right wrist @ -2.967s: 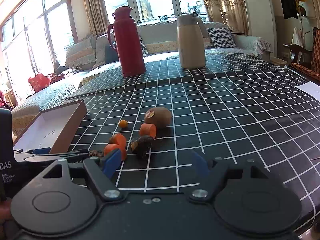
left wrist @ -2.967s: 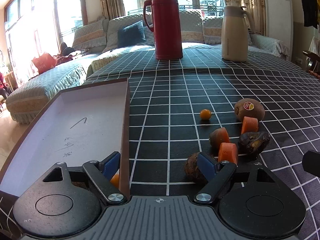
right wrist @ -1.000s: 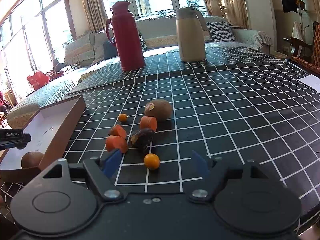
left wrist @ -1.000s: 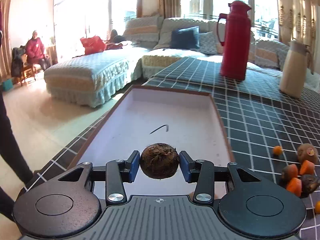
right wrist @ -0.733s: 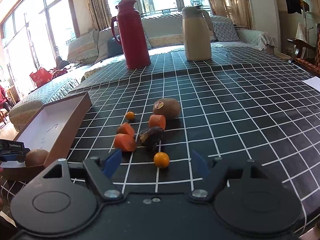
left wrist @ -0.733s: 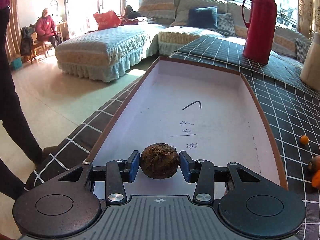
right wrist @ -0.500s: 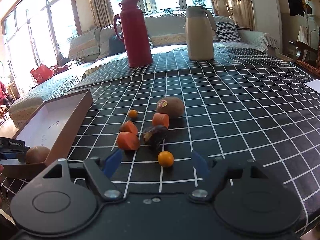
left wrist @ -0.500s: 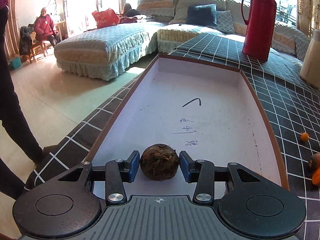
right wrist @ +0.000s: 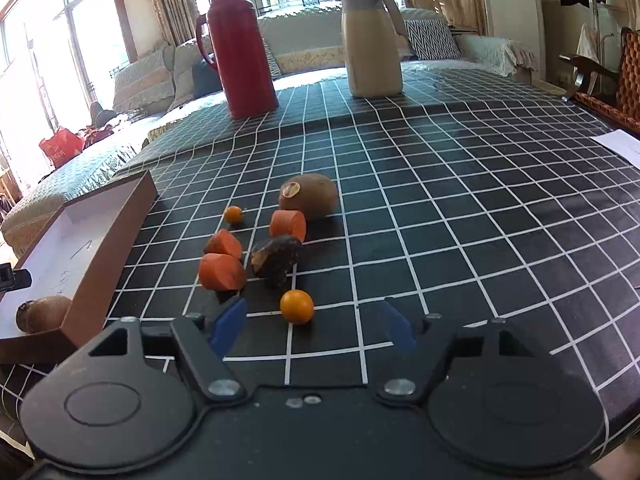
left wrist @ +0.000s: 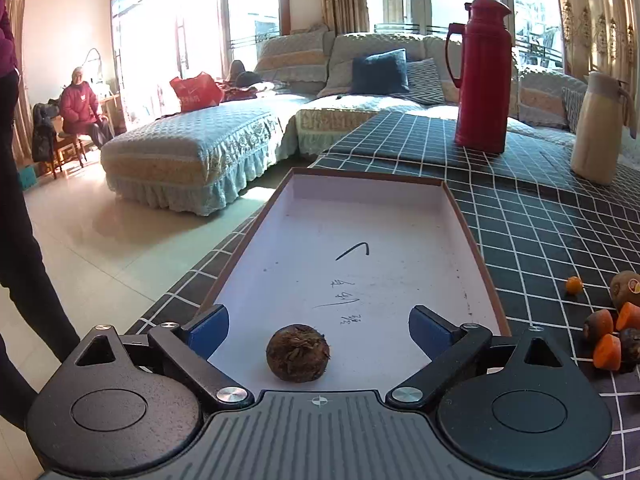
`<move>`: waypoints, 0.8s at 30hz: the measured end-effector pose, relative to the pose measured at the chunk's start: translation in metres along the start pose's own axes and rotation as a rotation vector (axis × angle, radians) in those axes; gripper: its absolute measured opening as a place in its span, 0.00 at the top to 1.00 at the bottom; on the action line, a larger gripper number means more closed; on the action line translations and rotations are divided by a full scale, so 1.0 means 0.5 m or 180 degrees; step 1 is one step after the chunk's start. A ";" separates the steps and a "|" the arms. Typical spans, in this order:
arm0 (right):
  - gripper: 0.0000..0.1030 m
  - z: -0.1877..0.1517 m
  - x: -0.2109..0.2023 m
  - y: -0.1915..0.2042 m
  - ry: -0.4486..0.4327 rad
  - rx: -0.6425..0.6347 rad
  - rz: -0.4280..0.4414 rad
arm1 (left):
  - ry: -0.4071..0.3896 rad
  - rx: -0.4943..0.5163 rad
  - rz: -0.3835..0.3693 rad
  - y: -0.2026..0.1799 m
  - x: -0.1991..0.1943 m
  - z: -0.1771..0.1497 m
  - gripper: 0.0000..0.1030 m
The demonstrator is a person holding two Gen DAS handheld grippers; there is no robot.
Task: Organize fruits
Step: 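Lower the brown fruit into the tray and open the left gripper while the right gripper grasps a kumquat, then carry the kumquat into the tray and release it from the right gripper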
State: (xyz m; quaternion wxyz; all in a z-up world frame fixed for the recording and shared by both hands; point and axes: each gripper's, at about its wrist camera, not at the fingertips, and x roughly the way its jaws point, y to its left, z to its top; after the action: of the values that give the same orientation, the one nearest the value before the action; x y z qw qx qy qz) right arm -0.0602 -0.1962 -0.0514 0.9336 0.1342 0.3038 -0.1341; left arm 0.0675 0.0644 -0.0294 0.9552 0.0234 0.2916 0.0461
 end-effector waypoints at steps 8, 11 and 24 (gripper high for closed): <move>0.54 0.006 0.049 0.036 0.0142 -0.0277 -0.0046 | 0.0036 0.0003 -0.0104 -0.003 -0.007 -0.003 0.06; 0.71 0.013 0.067 0.036 0.0235 -0.0260 -0.0038 | 0.0028 -0.0020 -0.0091 0.003 -0.006 -0.004 0.06; 0.79 0.008 0.063 0.042 0.0195 -0.0305 0.0011 | 0.0058 -0.0129 -0.0024 0.019 0.007 -0.004 0.06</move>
State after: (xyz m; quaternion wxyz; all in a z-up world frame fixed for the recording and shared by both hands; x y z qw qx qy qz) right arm -0.0266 -0.1832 -0.0637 0.9295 0.0938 0.3381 -0.1136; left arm 0.0686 0.0741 -0.0322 0.9529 0.0024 0.2993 0.0486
